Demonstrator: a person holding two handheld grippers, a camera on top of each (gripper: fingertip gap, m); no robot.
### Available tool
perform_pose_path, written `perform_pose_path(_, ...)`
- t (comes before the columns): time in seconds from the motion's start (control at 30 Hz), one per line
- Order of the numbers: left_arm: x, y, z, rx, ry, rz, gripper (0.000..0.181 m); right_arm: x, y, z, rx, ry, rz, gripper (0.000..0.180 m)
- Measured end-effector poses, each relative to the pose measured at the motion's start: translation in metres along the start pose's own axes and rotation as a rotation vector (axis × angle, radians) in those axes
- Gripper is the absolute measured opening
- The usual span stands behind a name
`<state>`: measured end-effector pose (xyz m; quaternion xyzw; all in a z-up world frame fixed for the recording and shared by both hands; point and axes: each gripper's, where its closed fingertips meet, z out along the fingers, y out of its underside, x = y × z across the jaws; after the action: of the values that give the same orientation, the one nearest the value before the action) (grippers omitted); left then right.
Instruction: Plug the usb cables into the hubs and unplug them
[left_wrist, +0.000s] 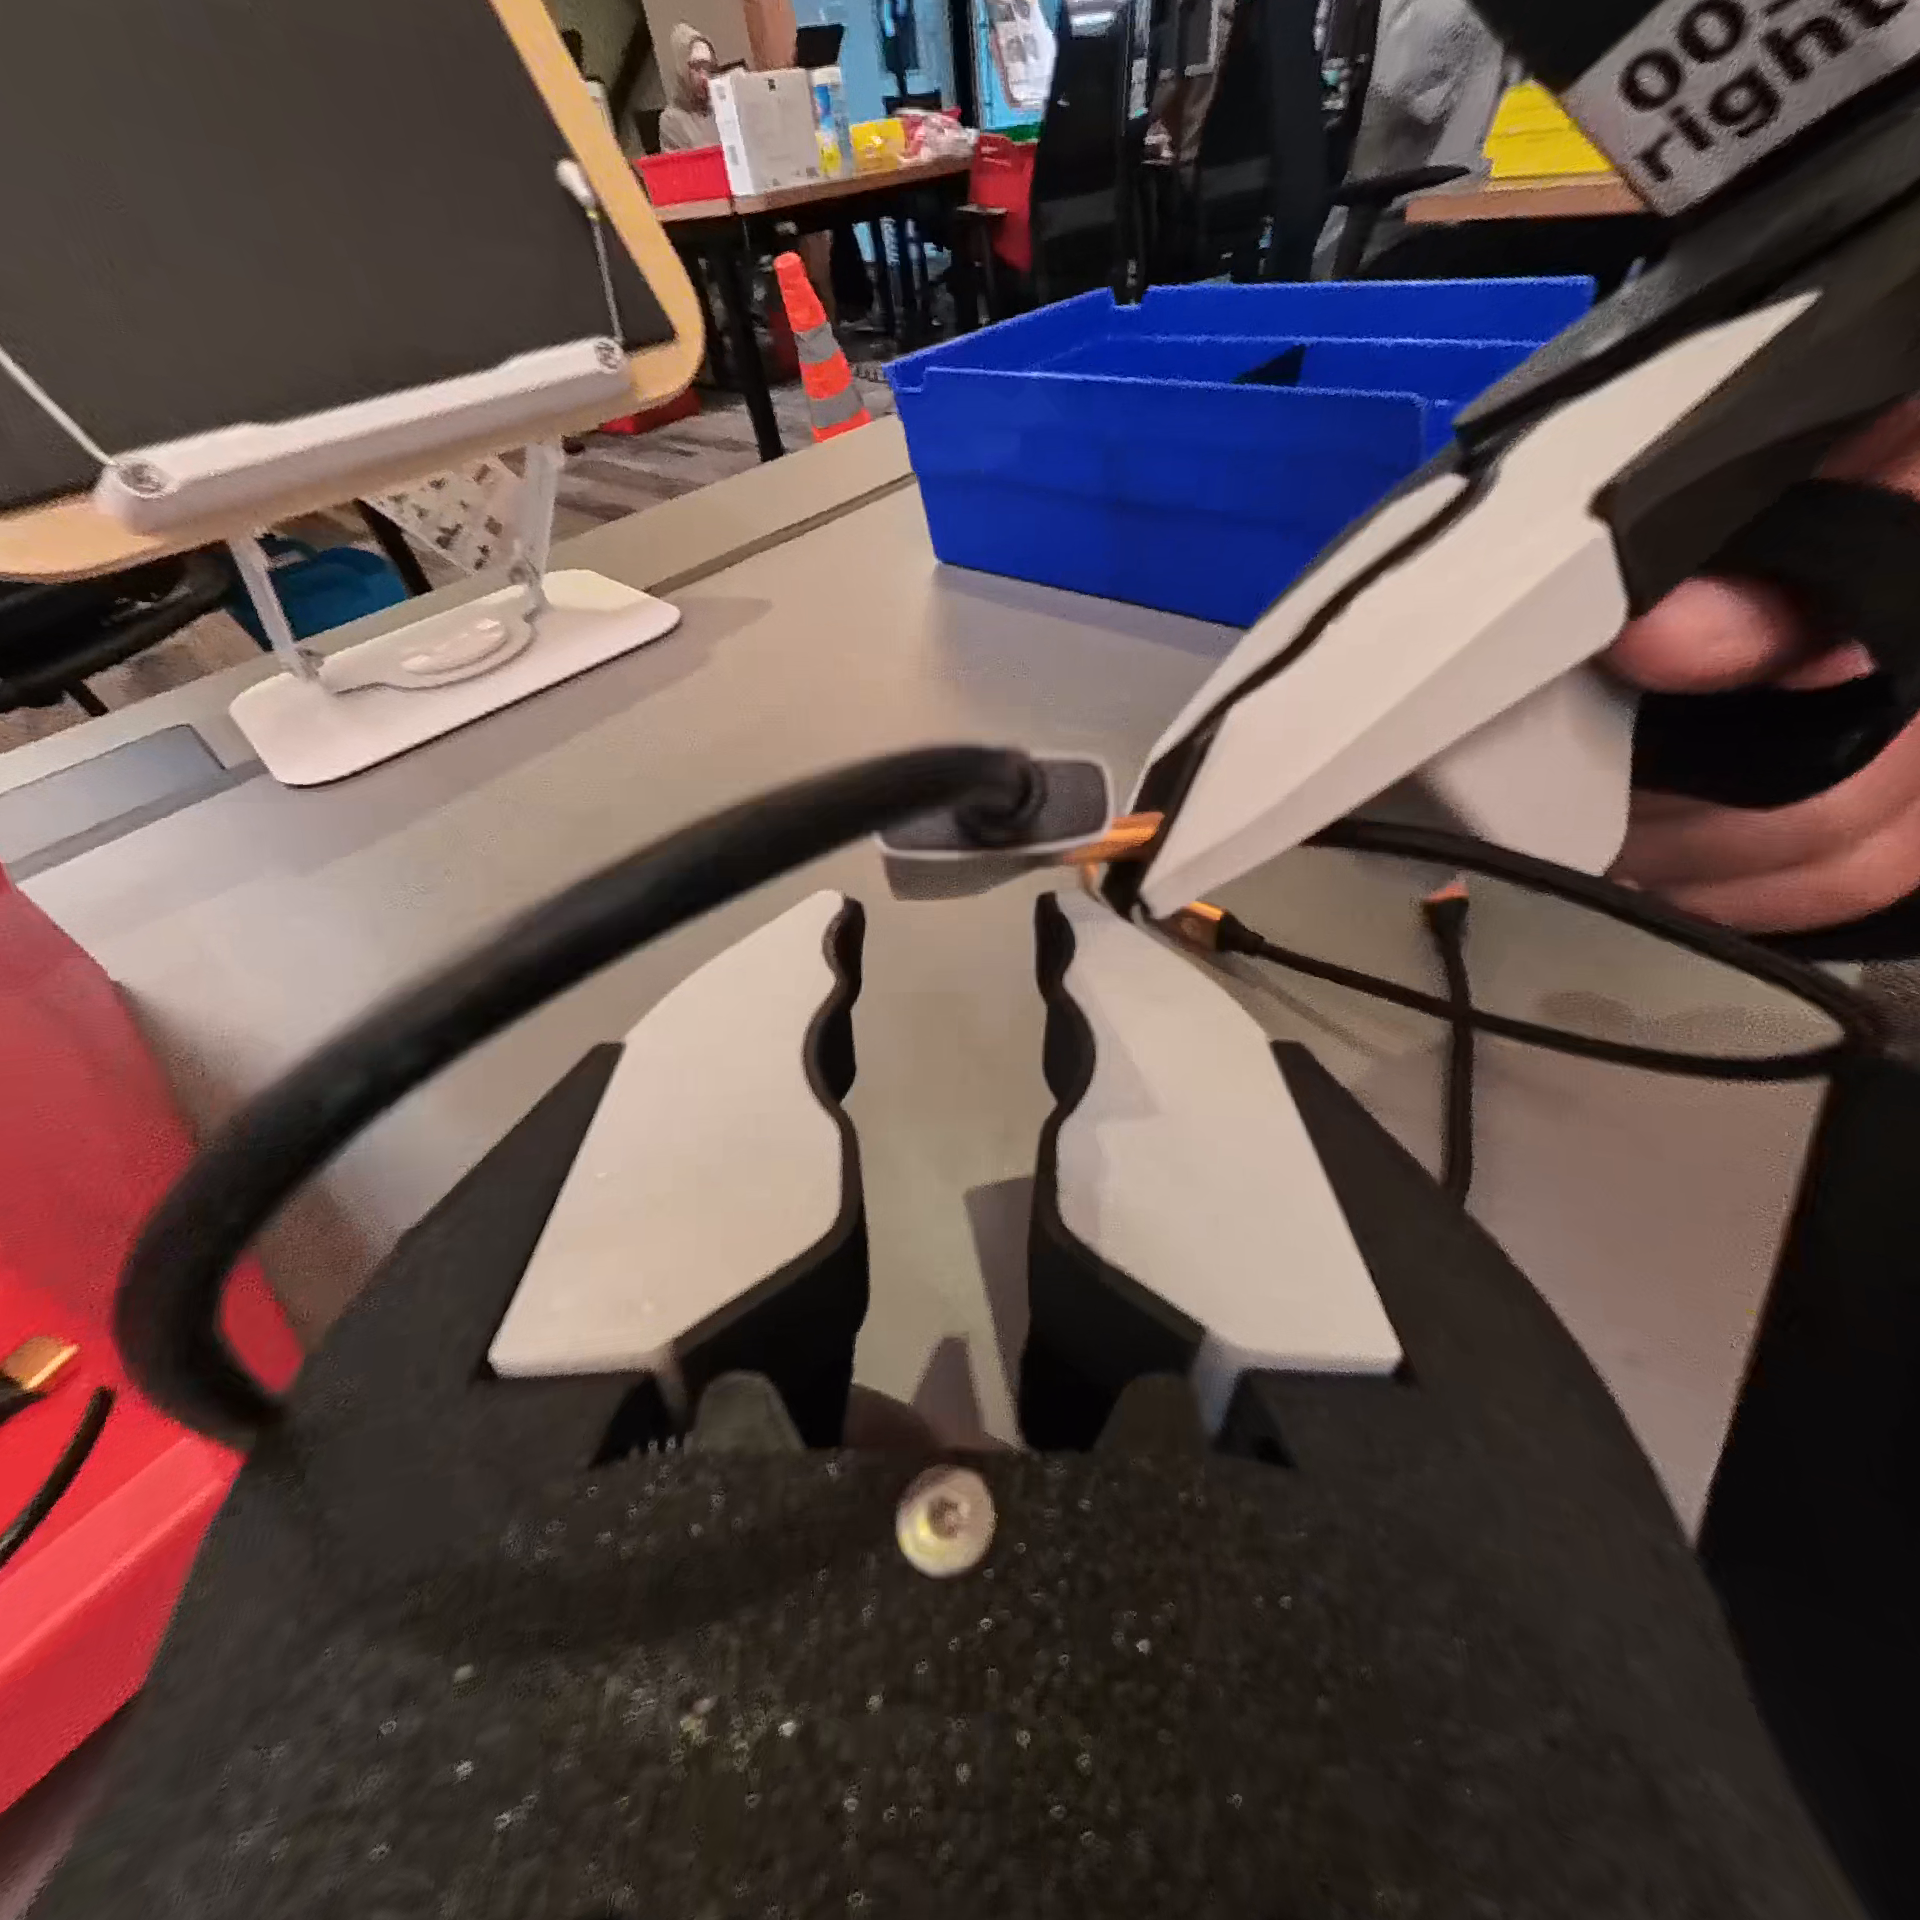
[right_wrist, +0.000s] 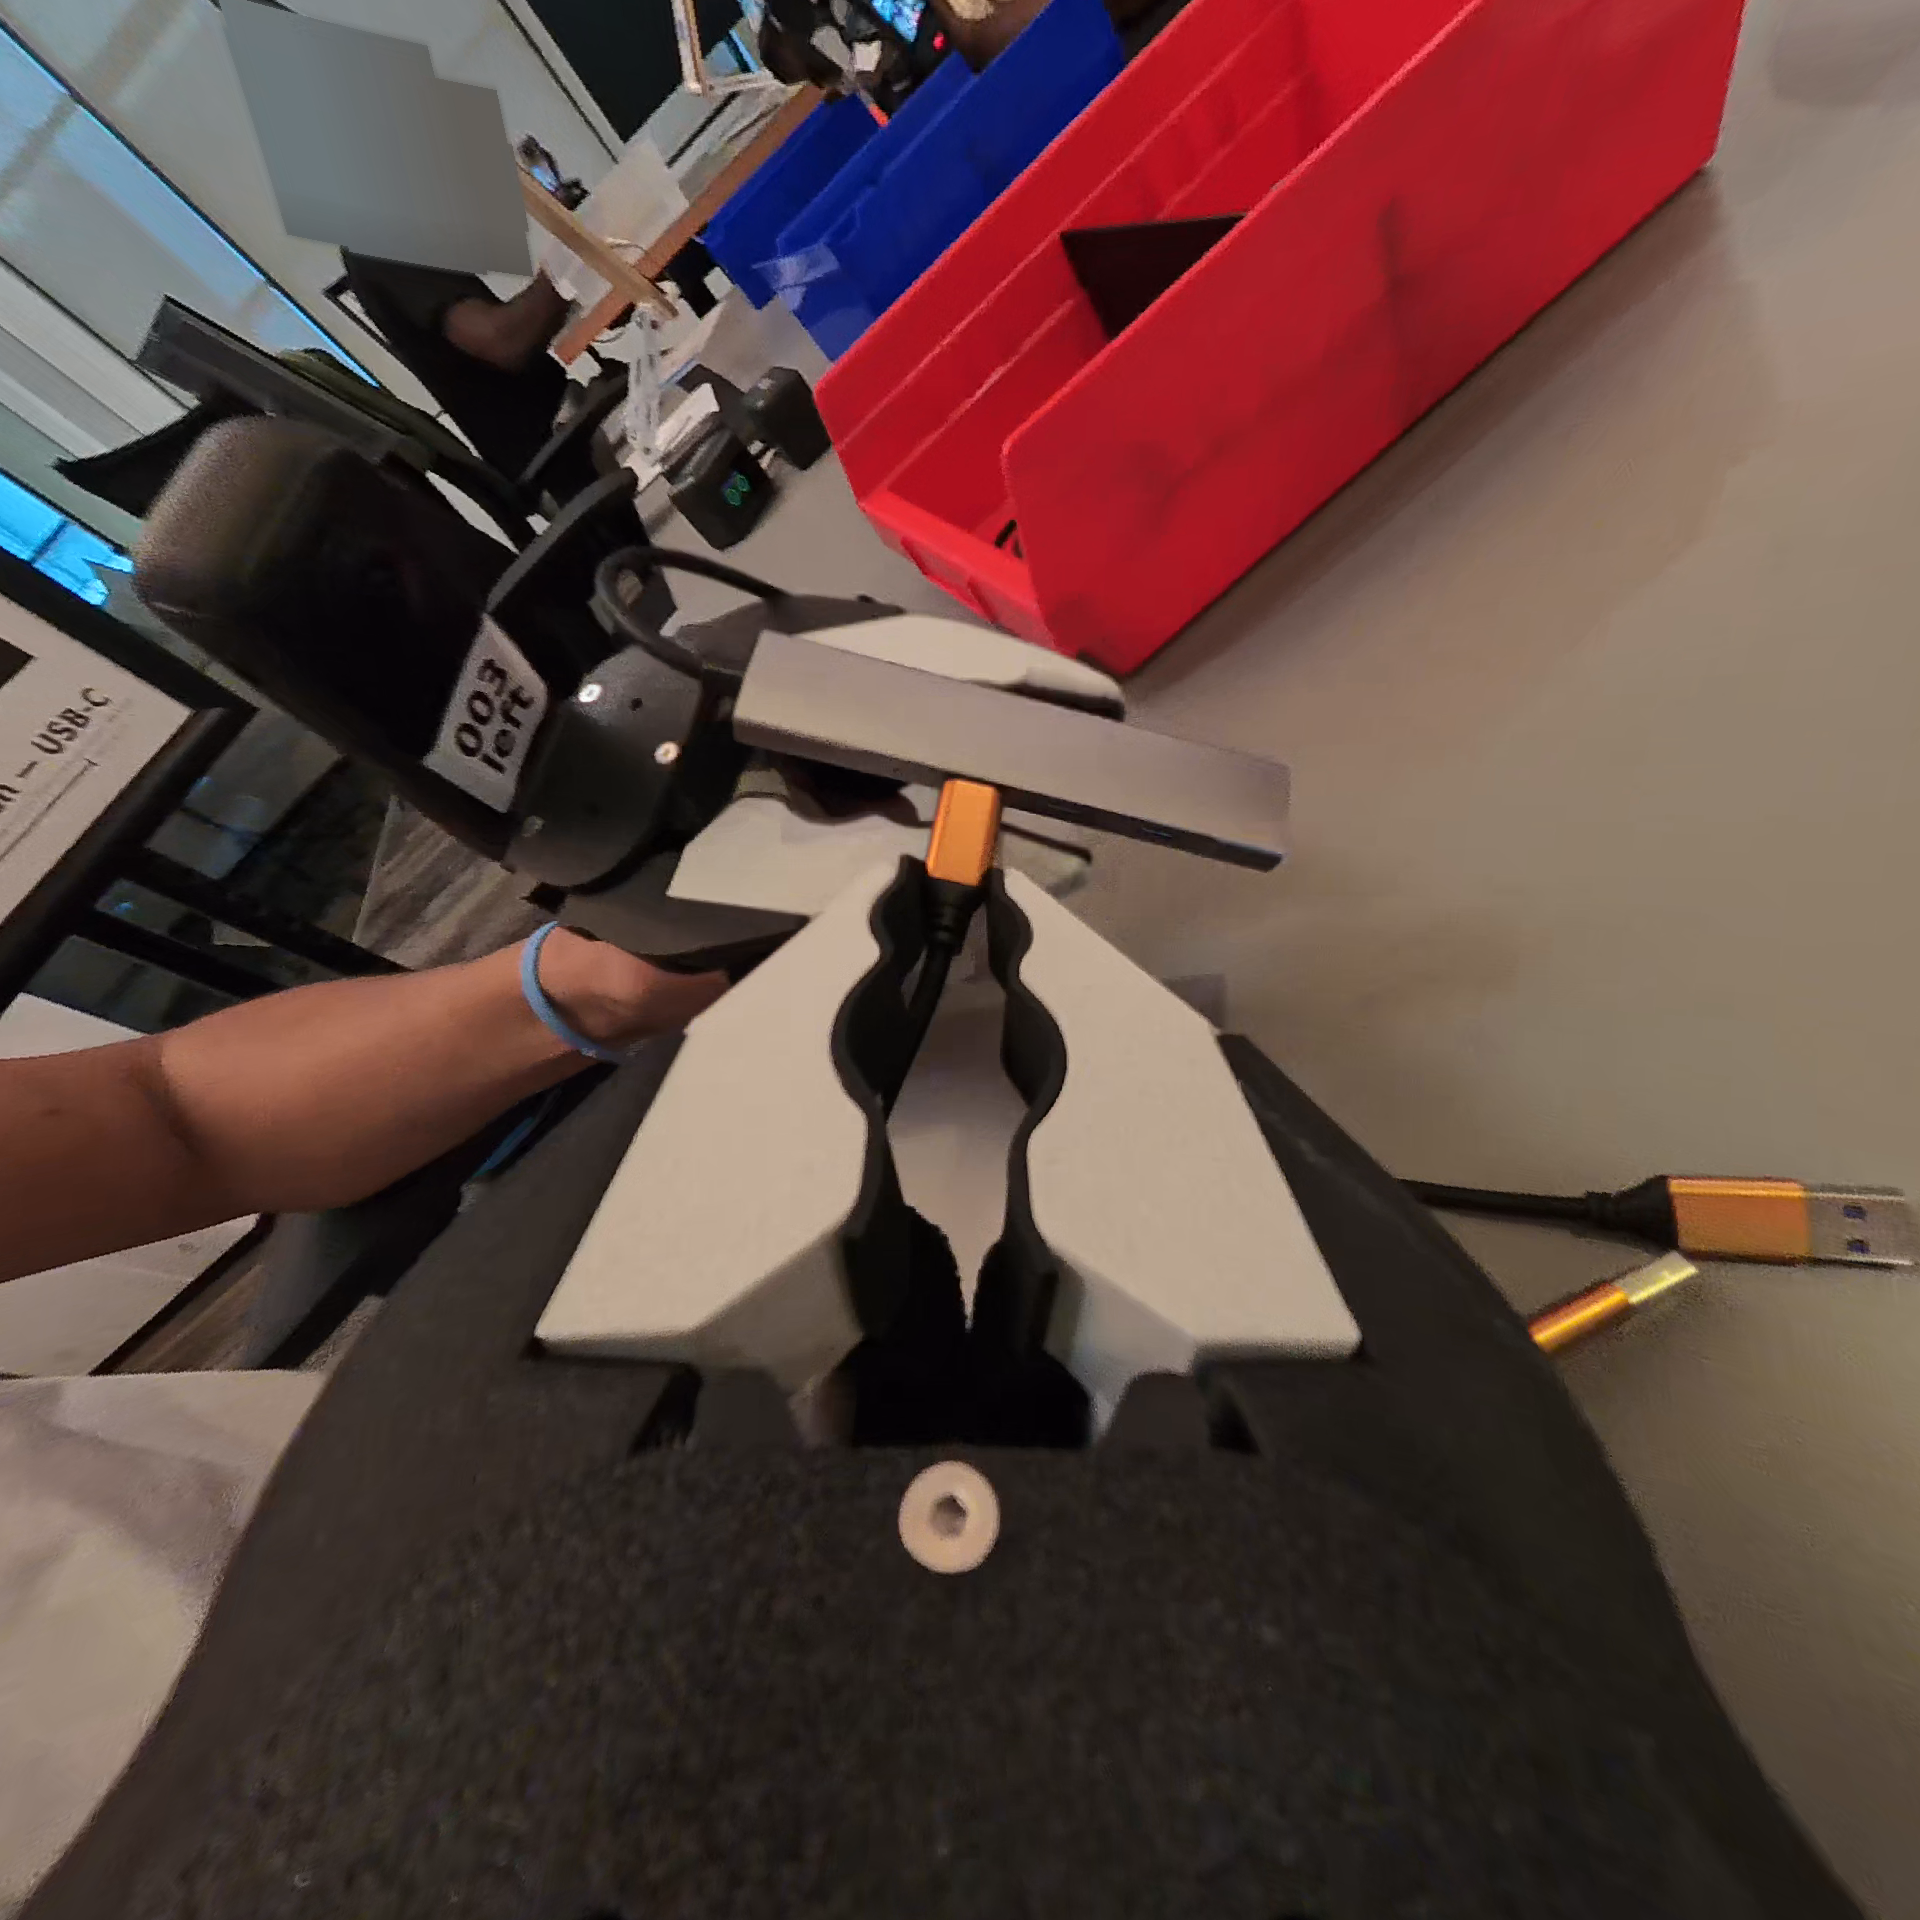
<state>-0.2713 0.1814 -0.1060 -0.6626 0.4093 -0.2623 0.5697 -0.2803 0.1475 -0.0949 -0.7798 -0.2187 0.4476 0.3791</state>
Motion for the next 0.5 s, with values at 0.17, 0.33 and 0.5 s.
perform_pose_path(0.17,-0.003,-0.006,-0.002,0.039,-0.031,0.012,0.034,-0.009,-0.003,-0.001,0.016,-0.079,0.085,0.010)
perform_pose_path(0.33,-0.001,-0.011,-0.003,0.073,-0.061,0.050,0.028,-0.015,-0.006,-0.003,0.037,-0.126,0.143,0.009)
perform_pose_path(0.5,0.003,-0.022,-0.007,0.143,-0.066,0.081,0.023,-0.021,-0.012,-0.008,0.059,-0.237,0.277,0.009)
